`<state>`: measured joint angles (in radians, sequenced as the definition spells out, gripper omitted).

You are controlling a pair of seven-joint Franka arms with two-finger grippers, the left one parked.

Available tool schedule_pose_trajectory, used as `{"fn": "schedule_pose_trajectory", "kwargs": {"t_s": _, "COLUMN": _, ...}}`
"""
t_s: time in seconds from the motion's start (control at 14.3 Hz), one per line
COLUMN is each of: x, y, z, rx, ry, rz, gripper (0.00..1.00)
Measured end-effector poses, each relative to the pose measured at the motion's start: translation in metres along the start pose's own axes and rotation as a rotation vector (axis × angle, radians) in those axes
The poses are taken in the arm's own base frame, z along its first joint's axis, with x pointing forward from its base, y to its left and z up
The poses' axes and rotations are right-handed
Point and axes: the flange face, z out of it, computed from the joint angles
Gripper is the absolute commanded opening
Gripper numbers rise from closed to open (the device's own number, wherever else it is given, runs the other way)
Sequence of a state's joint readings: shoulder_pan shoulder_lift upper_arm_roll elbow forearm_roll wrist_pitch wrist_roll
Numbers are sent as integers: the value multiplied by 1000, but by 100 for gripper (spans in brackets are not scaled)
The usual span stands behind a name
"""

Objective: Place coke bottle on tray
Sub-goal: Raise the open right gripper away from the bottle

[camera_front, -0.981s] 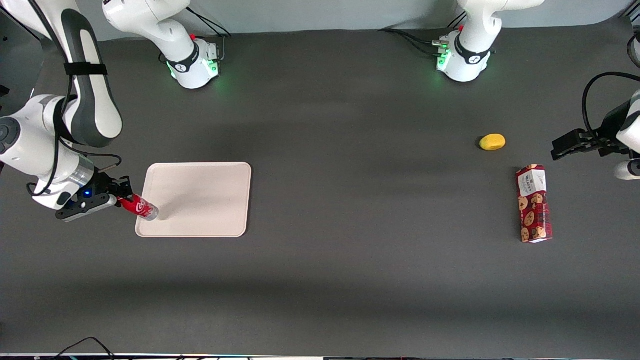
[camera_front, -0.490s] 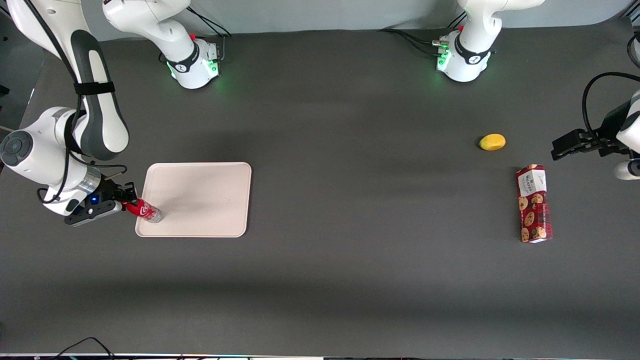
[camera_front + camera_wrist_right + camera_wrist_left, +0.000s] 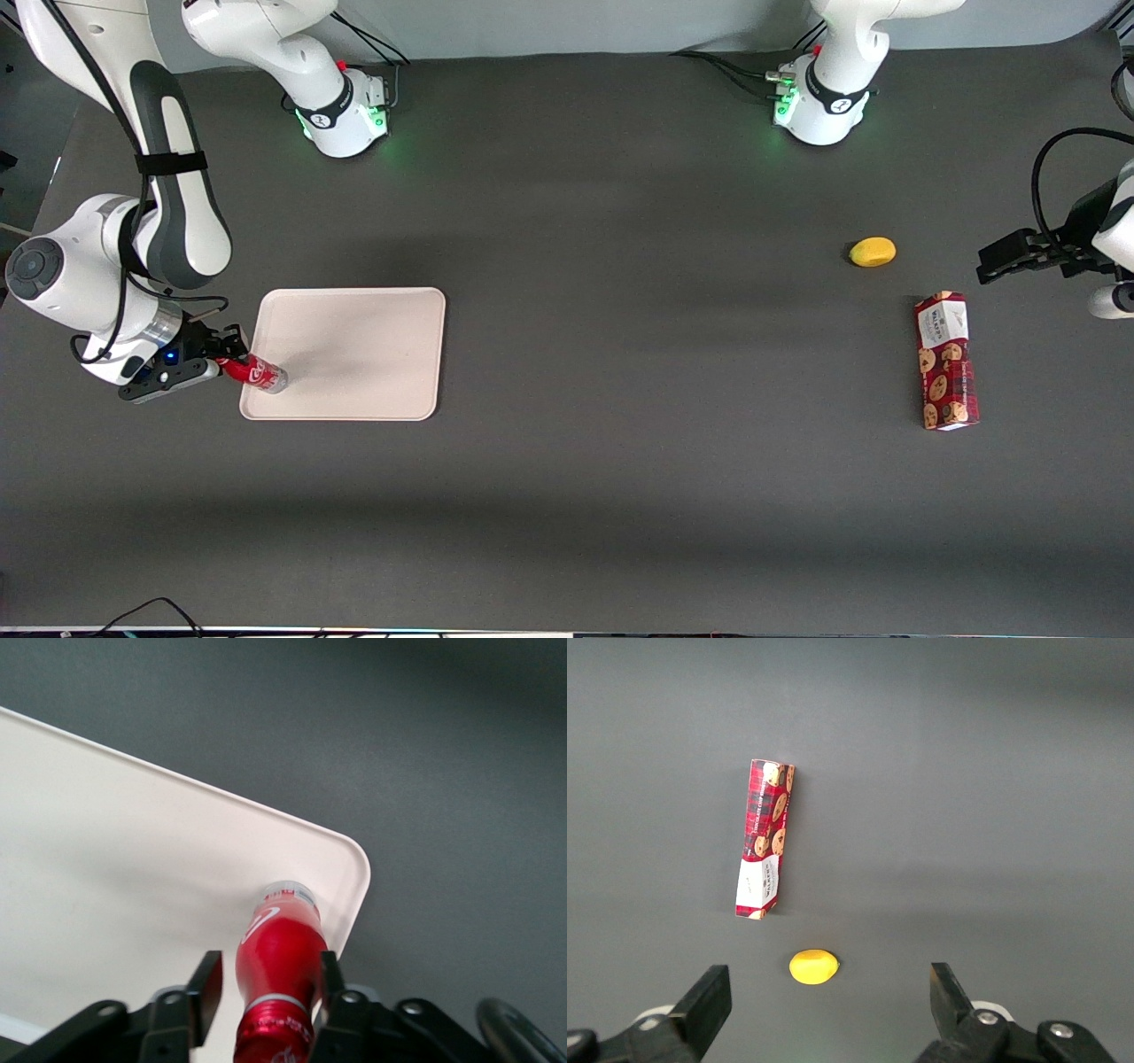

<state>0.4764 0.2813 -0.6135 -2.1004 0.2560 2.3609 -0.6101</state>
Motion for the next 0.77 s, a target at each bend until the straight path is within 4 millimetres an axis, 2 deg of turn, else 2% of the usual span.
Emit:
{"fn": "schedule_pose_trajectory", "kwargs": {"t_s": 0.56, "x": 3, "y": 3, "z": 1, "rx": 2, "ry": 6, "rz": 14, "gripper": 100}}
{"fn": "schedule_pose_trajectory", "kwargs": {"t_s": 0.7, "x": 12, "y": 2, "z": -11, "rx": 13, "ry": 4, "rz": 5, "gripper": 100}}
{"fn": "schedule_pose_trajectory", "kwargs": {"t_s": 0.77, "x": 20, "y": 0, "z": -25, "rx": 34, "ry": -12, "rz": -4, "gripper": 100}}
